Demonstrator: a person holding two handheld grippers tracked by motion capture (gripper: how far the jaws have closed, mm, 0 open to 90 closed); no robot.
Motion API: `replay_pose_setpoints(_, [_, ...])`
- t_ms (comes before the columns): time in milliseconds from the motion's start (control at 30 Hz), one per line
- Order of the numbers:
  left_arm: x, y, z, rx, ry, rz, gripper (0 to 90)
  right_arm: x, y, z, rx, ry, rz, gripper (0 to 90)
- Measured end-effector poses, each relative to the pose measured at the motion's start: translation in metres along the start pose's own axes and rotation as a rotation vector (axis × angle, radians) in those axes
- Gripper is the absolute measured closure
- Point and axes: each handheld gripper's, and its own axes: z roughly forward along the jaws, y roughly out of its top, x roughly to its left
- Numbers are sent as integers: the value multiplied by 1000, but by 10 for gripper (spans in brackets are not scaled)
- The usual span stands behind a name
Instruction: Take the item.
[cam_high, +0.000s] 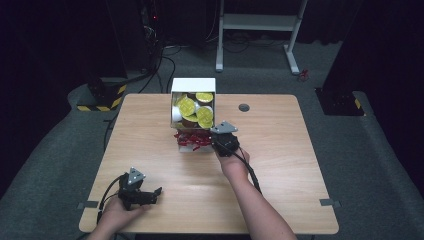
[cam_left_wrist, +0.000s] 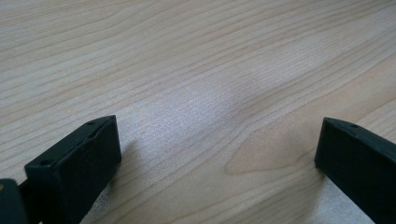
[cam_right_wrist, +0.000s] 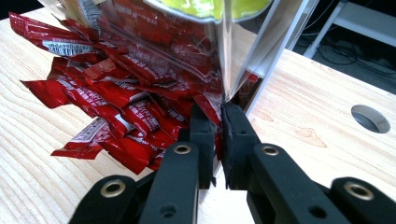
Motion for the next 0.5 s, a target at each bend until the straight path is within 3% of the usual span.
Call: replay_pose_setpoints(500, [0,-1,0,-6,3,2,8,-3,-3,-5,-3,23,-2,888])
